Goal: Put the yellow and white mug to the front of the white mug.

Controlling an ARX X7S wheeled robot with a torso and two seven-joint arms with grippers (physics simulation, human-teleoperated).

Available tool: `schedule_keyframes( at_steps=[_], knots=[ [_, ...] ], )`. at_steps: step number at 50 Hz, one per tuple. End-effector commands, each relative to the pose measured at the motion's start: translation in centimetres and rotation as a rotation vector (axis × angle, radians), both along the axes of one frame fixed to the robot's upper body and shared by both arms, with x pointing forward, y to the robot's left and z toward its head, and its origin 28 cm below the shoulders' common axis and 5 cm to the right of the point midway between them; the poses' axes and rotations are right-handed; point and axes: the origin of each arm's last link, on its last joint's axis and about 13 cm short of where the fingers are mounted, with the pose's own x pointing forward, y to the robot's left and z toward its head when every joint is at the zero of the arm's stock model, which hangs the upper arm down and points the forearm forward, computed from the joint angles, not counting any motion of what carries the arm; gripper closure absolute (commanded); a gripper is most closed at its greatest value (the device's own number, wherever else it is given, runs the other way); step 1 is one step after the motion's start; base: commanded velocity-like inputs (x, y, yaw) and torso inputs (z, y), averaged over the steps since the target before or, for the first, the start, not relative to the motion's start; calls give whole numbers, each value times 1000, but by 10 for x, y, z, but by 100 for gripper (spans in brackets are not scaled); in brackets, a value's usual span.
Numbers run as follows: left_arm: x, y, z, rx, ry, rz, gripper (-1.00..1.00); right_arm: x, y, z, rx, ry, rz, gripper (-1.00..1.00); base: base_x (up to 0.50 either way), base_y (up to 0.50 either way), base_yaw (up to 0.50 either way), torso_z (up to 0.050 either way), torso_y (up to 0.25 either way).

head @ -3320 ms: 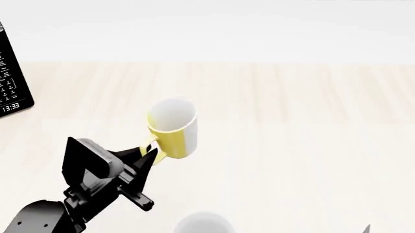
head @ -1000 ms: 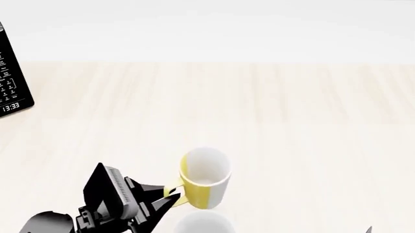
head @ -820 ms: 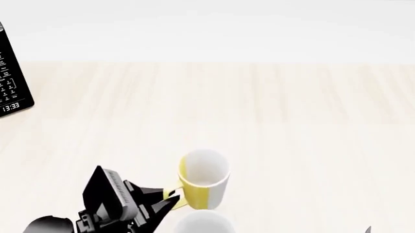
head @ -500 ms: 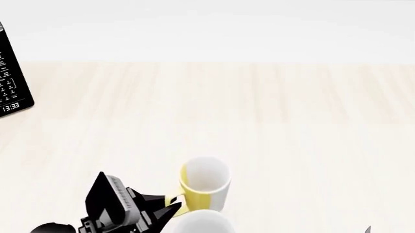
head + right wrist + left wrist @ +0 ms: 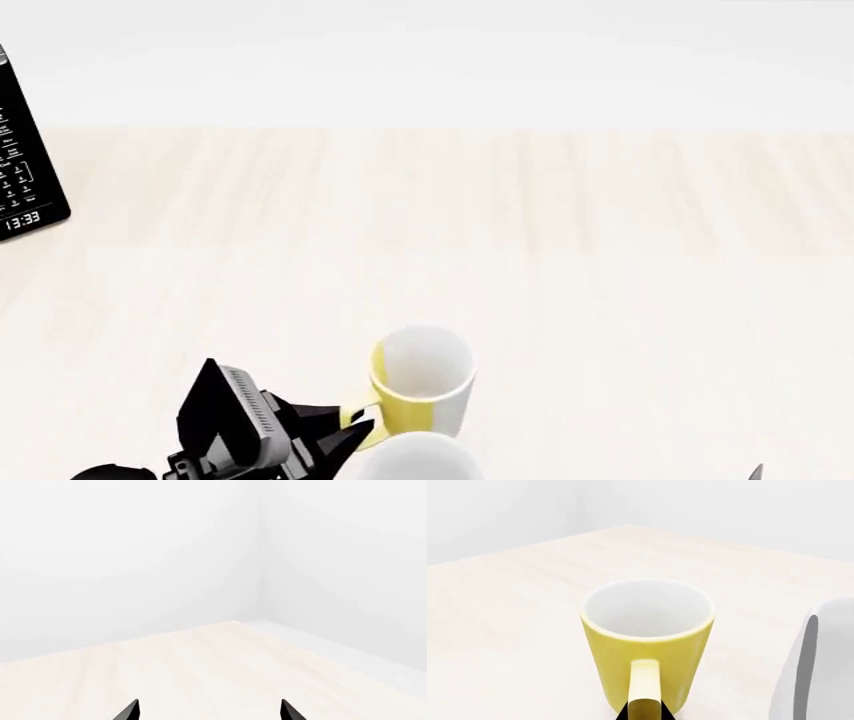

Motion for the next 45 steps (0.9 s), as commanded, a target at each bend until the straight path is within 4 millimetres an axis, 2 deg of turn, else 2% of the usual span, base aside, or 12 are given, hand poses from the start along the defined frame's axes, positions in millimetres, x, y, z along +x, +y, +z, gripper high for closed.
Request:
schedule_keyframes(
  at_steps=[1,12,13,40,45],
  knots=[
    [-1,1,-2,-1,22,24,100,0,0,1,-1,-2,0,-100,0,0,0,0,0],
    [-1,1,-2,6,1,35,100,0,0,1,0,-2,1,-100,0,0,0,0,0],
    [-1,1,-2,-1,4,26,-100,0,0,0,0,-2,0,-100,0,0,0,0,0],
    [1,3,1,-68,1,37,-100,0,0,0,-1,-1,0,-100,0,0,0,0,0],
    [1,4,1,-142,-14,24,-100,0,0,0,-1,-1,0,-100,0,0,0,0,0]
  ],
)
